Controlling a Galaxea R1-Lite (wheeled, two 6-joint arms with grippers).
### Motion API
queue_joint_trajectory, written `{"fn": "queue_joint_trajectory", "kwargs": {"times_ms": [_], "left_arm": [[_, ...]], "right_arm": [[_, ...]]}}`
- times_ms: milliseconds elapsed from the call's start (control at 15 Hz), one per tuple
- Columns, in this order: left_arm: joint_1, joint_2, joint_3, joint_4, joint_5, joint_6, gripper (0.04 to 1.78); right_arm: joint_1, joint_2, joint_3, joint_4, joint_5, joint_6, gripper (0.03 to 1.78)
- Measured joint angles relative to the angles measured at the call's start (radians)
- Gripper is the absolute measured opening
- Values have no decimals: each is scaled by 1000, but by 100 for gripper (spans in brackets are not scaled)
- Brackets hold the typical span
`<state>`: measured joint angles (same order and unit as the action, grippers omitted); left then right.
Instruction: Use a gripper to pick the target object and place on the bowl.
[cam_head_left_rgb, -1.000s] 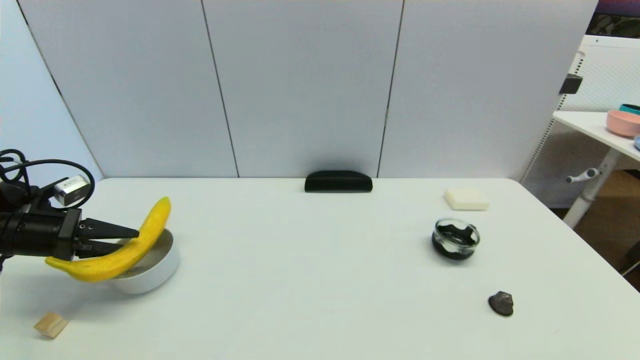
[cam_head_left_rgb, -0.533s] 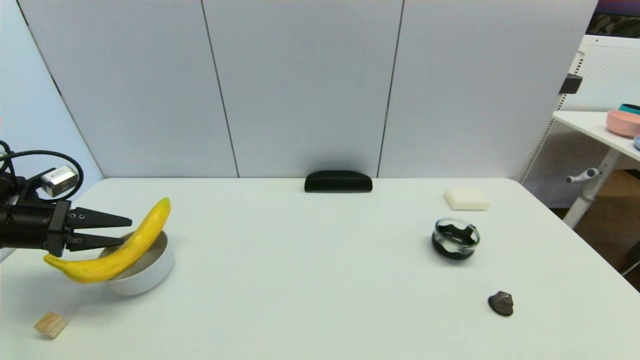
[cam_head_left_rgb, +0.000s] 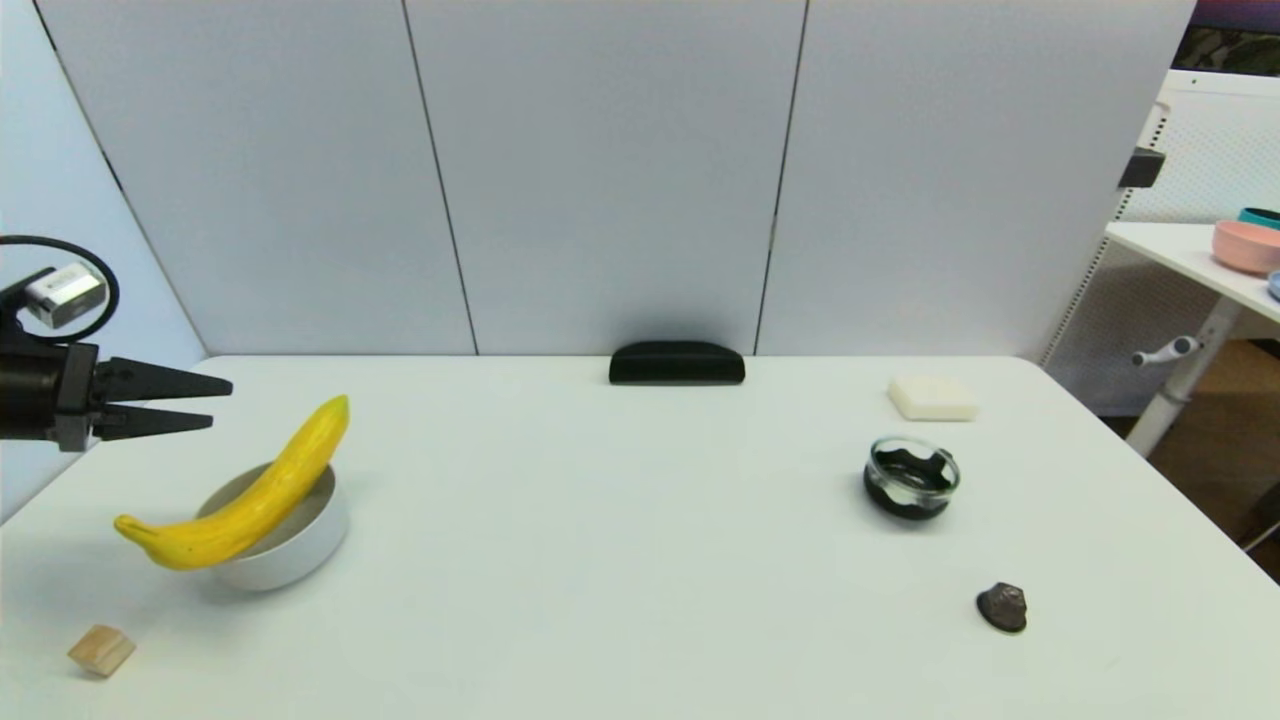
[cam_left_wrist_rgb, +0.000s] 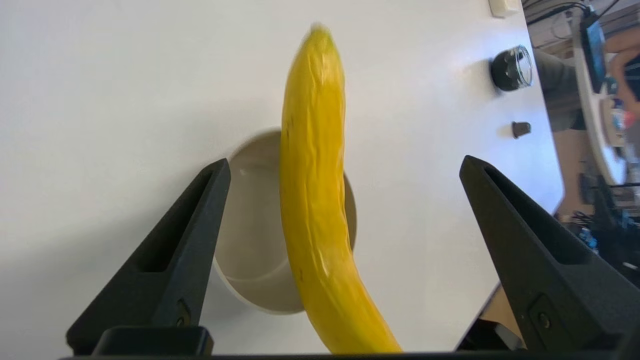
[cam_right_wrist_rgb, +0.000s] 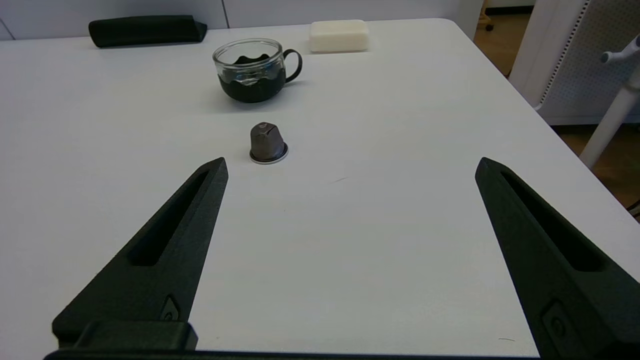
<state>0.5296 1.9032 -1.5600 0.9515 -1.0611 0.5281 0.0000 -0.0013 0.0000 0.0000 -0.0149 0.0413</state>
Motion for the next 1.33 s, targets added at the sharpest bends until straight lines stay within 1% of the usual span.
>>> {"fn": "queue_joint_trajectory", "kwargs": {"times_ms": [267, 400, 533, 667, 800, 933, 1133, 1200, 1333], "left_arm": [[12, -31, -205, -4, 11, 19, 166], [14, -66, -297, -7, 31, 57, 167], [15, -116, -332, -7, 49, 110, 168], [16, -188, -319, -8, 57, 154, 168], [13, -293, -251, -8, 72, 183, 169], [-21, -414, -148, -8, 125, 166, 169], [-137, -621, 55, -57, 240, 33, 170], [-177, -698, 140, -104, 286, -26, 170], [-257, -844, 301, -238, 387, -138, 170]], "right_arm": [[0, 0, 0, 0, 0, 0, 171], [0, 0, 0, 0, 0, 0, 171], [0, 0, 0, 0, 0, 0, 171], [0, 0, 0, 0, 0, 0, 171], [0, 0, 0, 0, 0, 0, 171], [0, 0, 0, 0, 0, 0, 171], [0, 0, 0, 0, 0, 0, 171], [0, 0, 0, 0, 0, 0, 171], [0, 0, 0, 0, 0, 0, 171]]}}
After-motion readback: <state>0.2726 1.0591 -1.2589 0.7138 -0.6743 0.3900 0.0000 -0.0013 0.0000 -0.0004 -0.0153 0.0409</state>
